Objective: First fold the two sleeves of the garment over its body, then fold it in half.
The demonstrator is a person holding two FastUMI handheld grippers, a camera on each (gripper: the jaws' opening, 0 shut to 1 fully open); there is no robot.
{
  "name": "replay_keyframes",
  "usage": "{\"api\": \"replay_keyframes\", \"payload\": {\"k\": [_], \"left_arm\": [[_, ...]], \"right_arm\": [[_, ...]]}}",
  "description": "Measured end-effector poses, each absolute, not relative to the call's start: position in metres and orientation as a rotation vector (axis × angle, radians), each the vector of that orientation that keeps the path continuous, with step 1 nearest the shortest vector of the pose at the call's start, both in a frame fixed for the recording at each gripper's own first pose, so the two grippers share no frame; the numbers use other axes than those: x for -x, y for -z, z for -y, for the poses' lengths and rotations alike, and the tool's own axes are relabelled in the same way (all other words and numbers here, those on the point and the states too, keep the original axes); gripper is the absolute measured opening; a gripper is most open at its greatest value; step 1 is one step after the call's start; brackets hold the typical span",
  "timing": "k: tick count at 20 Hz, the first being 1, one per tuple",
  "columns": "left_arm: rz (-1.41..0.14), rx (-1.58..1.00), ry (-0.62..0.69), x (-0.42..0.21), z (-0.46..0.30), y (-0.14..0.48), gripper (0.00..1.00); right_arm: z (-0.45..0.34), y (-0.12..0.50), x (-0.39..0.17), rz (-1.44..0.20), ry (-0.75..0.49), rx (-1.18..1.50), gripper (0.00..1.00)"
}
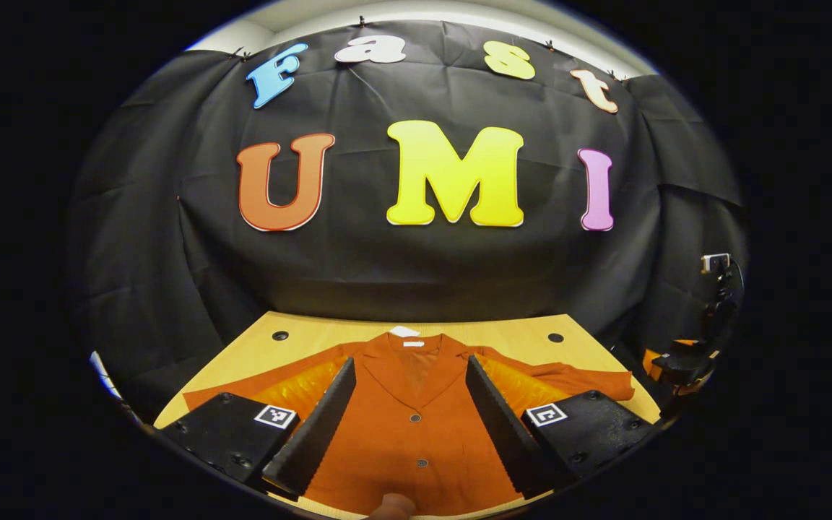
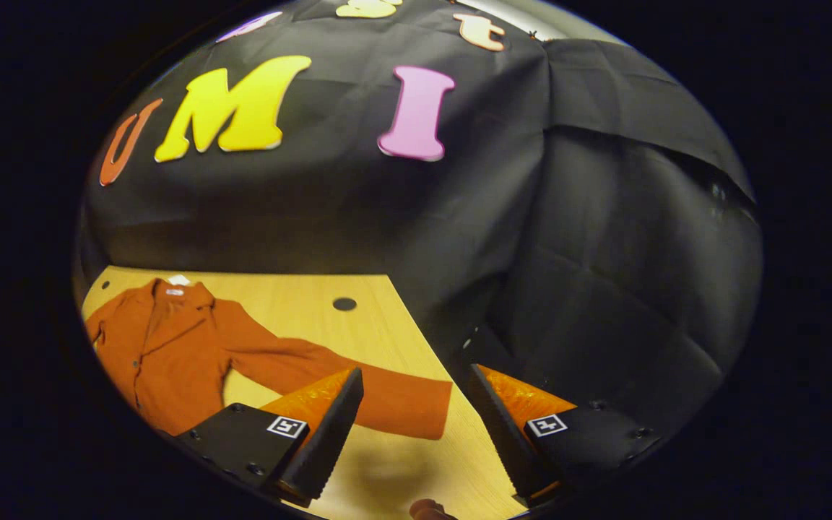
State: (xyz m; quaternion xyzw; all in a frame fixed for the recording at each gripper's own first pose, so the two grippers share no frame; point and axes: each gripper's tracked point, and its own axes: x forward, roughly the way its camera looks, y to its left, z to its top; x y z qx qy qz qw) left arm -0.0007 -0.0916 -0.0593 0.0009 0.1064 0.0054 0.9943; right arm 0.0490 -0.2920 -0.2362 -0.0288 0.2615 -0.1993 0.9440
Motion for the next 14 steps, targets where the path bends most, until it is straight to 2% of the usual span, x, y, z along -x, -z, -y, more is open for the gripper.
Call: {"api": "replay_keyframes", "payload": {"k": [6, 11, 14], "left_arm": [[-0.238, -0.039, -0.085, 0.002, 0.110, 0.065, 0.99], [-0.228, -0.085, -0.085, 0.008, 0.118, 0.064, 1.00], [-0.238, -0.076, -0.094, 0.006, 0.113, 0.067, 0.99]], "right_arm": [[0.344, 0.332, -0.070, -0.780, 0.425, -0.106, 0.94], [0.355, 0.376, -0.090, -0.948, 0.379, -0.238, 0.94], [0.363, 0.390, -0.094, -1.021, 0.402, -0.310, 0.94]]}}
